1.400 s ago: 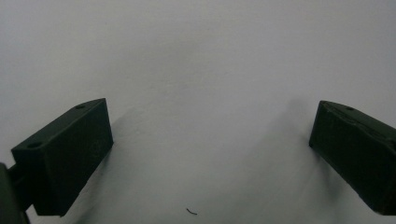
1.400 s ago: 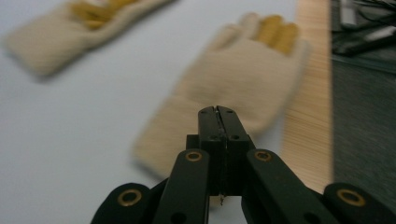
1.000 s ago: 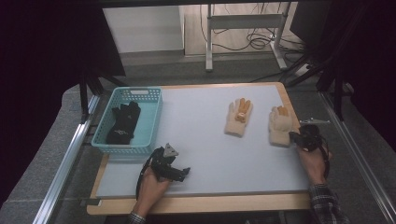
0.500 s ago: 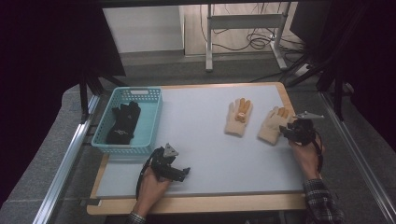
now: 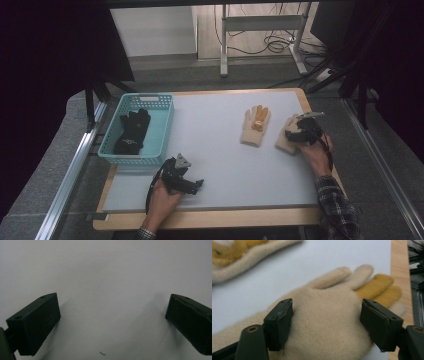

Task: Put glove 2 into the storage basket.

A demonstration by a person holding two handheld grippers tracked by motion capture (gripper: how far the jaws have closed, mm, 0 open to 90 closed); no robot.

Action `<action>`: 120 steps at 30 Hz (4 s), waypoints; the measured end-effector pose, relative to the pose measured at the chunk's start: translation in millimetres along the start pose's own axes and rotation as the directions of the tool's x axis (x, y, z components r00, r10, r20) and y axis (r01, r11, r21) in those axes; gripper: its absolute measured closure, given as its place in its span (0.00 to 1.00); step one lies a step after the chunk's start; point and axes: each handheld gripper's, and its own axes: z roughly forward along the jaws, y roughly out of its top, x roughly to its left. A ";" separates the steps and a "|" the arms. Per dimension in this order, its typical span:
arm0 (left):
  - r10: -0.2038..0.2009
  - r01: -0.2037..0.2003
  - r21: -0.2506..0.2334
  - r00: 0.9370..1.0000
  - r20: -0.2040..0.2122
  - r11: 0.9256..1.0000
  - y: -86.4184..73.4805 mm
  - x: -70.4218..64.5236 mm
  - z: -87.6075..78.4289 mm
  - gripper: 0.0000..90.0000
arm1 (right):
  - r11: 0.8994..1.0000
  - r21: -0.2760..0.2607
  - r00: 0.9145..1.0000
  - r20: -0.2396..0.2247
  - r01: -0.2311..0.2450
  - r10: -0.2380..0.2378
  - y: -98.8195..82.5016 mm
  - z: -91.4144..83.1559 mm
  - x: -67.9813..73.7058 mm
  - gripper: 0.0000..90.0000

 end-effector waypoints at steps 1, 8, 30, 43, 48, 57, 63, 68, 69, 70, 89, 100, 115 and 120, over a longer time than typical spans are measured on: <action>0.000 0.000 0.000 1.000 0.000 1.000 0.0 0.0 0.0 0.00 | 1.000 0.004 1.000 -0.001 0.004 -0.004 -1.0 1.2 0.3 0.33; 0.000 0.000 0.000 1.000 0.000 1.000 0.0 0.0 0.0 0.00 | 1.000 0.009 1.000 0.017 -0.027 0.026 -3.5 -3.9 6.5 0.62; -0.001 0.001 -0.002 1.000 -0.001 1.000 -0.1 -0.2 0.0 0.00 | 0.985 -0.147 0.991 -0.115 -0.086 0.069 -2.5 -70.9 12.4 0.93; 0.001 -0.001 -0.003 1.000 -0.002 1.000 -0.1 -0.1 0.1 0.00 | 0.969 -0.244 0.949 -0.298 0.023 -0.098 22.5 -104.3 91.1 0.93; 0.003 -0.003 -0.001 1.000 -0.002 1.000 -0.1 0.0 -0.1 0.00 | 0.967 -0.247 0.910 -0.383 0.064 -0.158 27.2 -100.2 132.6 0.92; 0.000 0.000 -0.003 1.000 -0.003 1.000 -0.2 -0.1 0.0 0.00 | 0.969 -0.206 0.849 -0.479 0.136 -0.221 17.2 -74.5 192.9 0.92; 0.001 -0.001 -0.001 1.000 -0.002 1.000 -0.2 -0.1 -0.1 0.00 | 0.972 -0.166 0.820 -0.523 0.168 -0.231 4.6 -62.5 212.6 0.86; 0.005 -0.005 0.000 1.000 -0.003 1.000 -0.2 0.2 -0.1 0.00 | 0.962 -0.184 0.823 -0.501 0.199 -0.266 5.2 -65.7 216.6 0.59; 0.005 -0.005 0.000 1.000 -0.003 1.000 -0.1 0.2 -0.1 0.00 | 0.967 -0.192 0.832 -0.499 0.165 -0.241 10.8 -68.7 208.6 0.58; 0.005 -0.005 0.000 1.000 -0.003 1.000 -0.1 0.2 -0.2 0.00 | 0.969 -0.191 0.836 -0.495 0.160 -0.235 12.5 -69.1 205.5 0.58; 0.004 -0.004 0.002 1.000 -0.001 1.000 -0.2 0.1 -0.3 0.00 | 0.988 -0.138 0.917 -0.380 0.069 -0.118 17.0 -39.8 143.3 0.78; 0.007 -0.007 0.005 1.000 0.000 1.000 -0.1 0.4 -0.4 0.00 | 0.992 -0.123 0.964 -0.257 0.035 -0.065 38.0 -5.2 95.1 0.59; 0.006 -0.006 0.004 1.000 0.000 1.000 -0.1 0.4 -0.3 0.00 | 0.992 -0.080 0.973 -0.202 0.096 -0.111 53.5 45.4 85.7 0.44; 0.006 -0.006 0.004 1.000 0.000 1.000 -0.1 0.4 -0.2 0.00 | 0.992 -0.078 0.967 -0.226 0.100 -0.116 51.9 50.0 82.3 0.57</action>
